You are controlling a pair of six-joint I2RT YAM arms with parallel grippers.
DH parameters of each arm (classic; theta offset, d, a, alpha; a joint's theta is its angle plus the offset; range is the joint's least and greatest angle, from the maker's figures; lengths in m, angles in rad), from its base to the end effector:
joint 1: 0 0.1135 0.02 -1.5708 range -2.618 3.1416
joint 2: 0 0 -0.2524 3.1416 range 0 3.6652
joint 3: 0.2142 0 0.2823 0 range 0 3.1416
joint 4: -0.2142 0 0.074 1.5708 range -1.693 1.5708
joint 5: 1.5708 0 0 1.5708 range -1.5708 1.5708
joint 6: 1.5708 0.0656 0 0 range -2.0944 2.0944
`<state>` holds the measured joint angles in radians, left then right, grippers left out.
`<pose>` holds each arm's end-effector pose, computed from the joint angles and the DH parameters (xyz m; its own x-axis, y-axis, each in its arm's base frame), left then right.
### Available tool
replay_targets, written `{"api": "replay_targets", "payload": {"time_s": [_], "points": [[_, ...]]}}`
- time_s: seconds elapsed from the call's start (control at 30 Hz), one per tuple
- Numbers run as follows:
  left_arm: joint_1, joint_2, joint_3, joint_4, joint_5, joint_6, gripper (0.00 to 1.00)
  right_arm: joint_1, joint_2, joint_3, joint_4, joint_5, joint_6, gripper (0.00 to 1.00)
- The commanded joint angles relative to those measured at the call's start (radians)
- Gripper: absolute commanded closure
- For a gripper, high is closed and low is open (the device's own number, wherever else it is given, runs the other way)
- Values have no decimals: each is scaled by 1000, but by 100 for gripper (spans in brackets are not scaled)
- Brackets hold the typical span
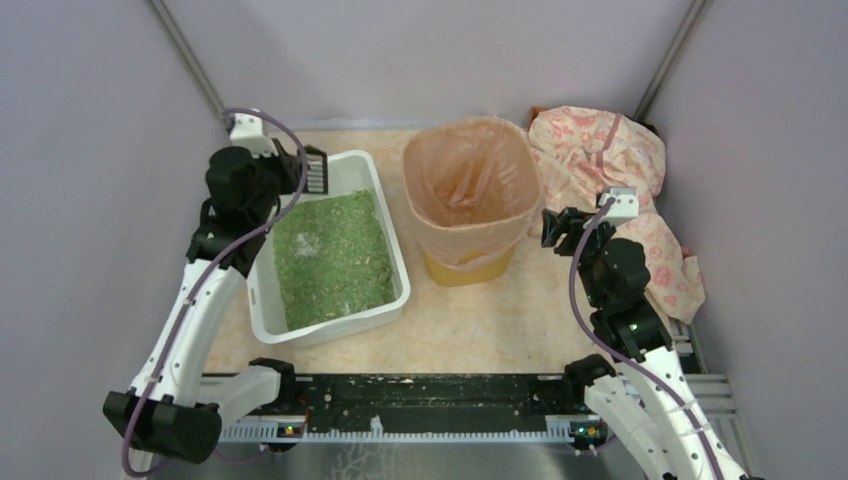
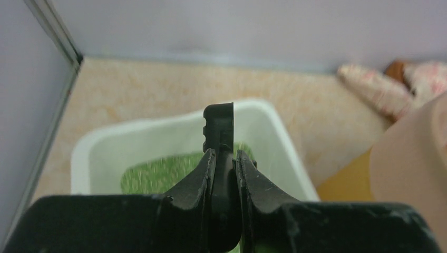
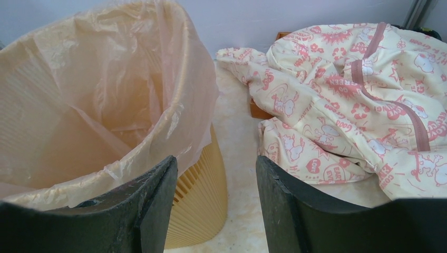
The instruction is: Clean the litter box
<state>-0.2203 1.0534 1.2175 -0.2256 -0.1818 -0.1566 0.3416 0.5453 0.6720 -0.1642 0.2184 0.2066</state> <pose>0.2912 -0.0531 0.4286 -0.0653 -0.1426 -0.9876 0.0290 0.9891 -0.1447 0.2009 0.0564 0.3336 -0.0598 0.1913 -0.9797 -0.1132 0.9738 0.1970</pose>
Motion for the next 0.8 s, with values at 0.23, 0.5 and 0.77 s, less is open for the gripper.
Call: {"api": "replay_targets", "payload": {"time_s": [0.23,0.5,0.77], "points": [[3,6,-189,-55,76,172,100,-4,-3,-2,52,-28,23,43],[20,282,-38,-184,12,-104,100,-4,8,-28,77,-22,37,43],[47,383,-64,-76,55,-349,100,-4,3,-35,69,-10,33,43]]}}
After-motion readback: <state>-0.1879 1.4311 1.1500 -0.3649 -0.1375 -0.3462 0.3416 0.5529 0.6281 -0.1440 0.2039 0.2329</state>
